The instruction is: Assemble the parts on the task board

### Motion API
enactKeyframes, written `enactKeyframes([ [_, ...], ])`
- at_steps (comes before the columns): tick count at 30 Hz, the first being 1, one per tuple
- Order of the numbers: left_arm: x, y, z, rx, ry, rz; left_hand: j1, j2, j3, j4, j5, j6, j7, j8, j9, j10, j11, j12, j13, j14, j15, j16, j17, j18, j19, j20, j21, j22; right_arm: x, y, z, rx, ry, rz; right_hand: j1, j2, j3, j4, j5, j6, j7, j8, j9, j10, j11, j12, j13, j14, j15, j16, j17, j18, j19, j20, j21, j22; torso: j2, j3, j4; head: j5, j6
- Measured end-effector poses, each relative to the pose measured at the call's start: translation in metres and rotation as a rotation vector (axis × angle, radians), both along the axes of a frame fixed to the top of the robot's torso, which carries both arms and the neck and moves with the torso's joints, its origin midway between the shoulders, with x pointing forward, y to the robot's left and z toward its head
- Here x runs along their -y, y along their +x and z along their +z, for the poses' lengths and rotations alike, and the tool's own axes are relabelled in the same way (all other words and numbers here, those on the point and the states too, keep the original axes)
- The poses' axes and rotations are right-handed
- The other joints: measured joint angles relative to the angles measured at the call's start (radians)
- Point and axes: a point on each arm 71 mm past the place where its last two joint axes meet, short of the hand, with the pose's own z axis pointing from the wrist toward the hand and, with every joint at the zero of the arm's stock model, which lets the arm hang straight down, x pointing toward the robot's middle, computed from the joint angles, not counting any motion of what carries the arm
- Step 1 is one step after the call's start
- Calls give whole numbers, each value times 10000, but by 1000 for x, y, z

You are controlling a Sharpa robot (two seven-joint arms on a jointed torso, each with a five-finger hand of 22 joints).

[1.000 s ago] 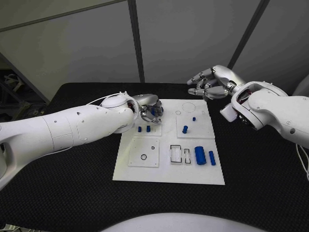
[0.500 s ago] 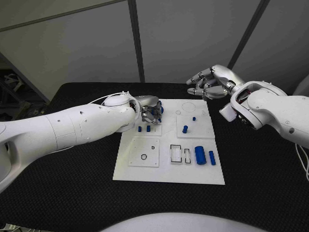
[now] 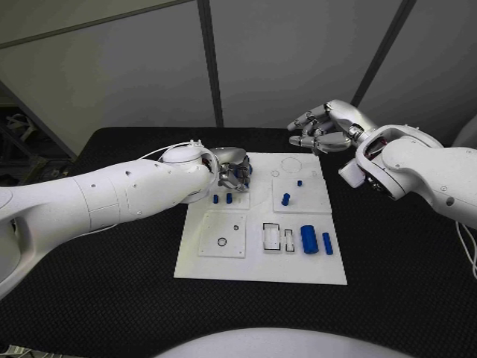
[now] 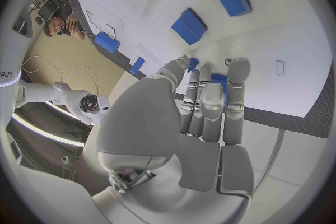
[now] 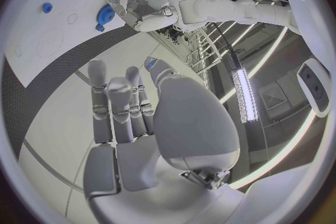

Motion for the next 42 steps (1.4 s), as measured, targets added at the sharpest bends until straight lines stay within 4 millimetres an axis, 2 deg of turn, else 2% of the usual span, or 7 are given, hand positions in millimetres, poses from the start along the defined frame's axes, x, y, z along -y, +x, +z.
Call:
enactKeyframes([
  [16,3,1,0,-36,28,-34,53,52,507,-120,-83,343,-18,-123,-36,443,-95,-355,-190,353,-79,460,444,4,327,-44,874,795,-1,0,0,-16,-8,24,0,0,19,-19,49,0,0,0,0,0,0,0,-11,38,-38,0,9,0,3,-3,1,0,1,4,-4,-15,-7],
  [23,2,1,-1,-16,11,-18,187,185,933,-294,-154,620,-49,-180,-53,770,-93,-630,-276,519,-131,628,628,5,556,-90,1294,1176,-1,0,0,-23,-15,32,0,0,55,2,49,0,0,0,0,0,0,0,-22,38,-38,0,8,0,38,-38,1,1,0,7,-4,-21,-28],
  [32,-3,-2,-2,82,-249,14,191,178,1366,-510,-156,745,77,-348,-75,1039,-77,-1001,-368,718,-85,815,868,5,697,-91,1672,1579,0,0,0,-28,-25,17,0,0,55,2,116,0,0,0,0,0,0,0,-31,37,-37,0,7,1,38,-38,1,1,0,3,4,-21,-20],
  [37,-9,-5,-1,104,-493,89,226,142,1429,-517,-156,785,46,-350,-71,1090,-54,-1045,-368,781,-79,879,946,4,732,-126,1750,1647,0,1,0,-30,-32,4,0,0,55,2,116,0,0,0,0,0,0,0,-31,37,-37,0,8,1,38,-38,1,0,0,-2,11,-1,-12],
  [42,-14,-3,11,225,-1010,268,171,87,1482,-517,-194,819,80,-396,-65,1160,-54,-1131,-368,781,-79,894,963,5,731,-126,1750,1682,1,1,-1,-33,-38,-9,0,0,55,1,115,0,0,0,0,0,0,0,-30,37,-37,0,22,0,38,-38,1,1,-1,-2,14,19,8],
])
